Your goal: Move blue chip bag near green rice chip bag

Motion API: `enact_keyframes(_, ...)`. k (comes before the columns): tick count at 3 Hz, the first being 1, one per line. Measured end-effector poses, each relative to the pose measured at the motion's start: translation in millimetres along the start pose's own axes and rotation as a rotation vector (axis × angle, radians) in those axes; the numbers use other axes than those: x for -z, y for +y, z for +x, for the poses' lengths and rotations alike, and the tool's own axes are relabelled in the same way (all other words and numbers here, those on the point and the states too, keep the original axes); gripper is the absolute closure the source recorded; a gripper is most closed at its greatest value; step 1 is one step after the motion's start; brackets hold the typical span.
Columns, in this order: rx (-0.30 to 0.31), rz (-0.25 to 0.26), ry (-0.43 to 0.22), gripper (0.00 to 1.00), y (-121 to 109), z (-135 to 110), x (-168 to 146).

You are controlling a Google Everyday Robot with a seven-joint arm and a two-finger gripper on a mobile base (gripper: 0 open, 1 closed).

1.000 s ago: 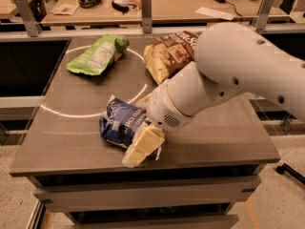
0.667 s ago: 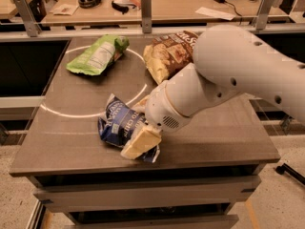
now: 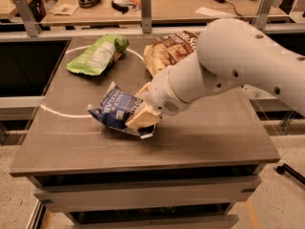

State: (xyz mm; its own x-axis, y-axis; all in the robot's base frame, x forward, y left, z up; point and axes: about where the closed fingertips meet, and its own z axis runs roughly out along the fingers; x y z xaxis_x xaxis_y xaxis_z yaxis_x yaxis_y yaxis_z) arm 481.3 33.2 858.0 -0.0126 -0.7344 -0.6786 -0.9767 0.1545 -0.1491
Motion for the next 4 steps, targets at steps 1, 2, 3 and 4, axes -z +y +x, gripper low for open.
enact_keyframes(1,0.045,0.093,-0.031,1.00,-40.3,-14.0,1.4)
enact_keyframes(2,0.045,0.093,-0.031,1.00,-40.2,-14.0,1.4)
enact_keyframes(3,0.033,0.132,-0.026,1.00,-52.6,-20.1,-3.1)
enact_keyframes(4,0.070,0.171,-0.030,1.00,-91.5,-33.8,-14.6)
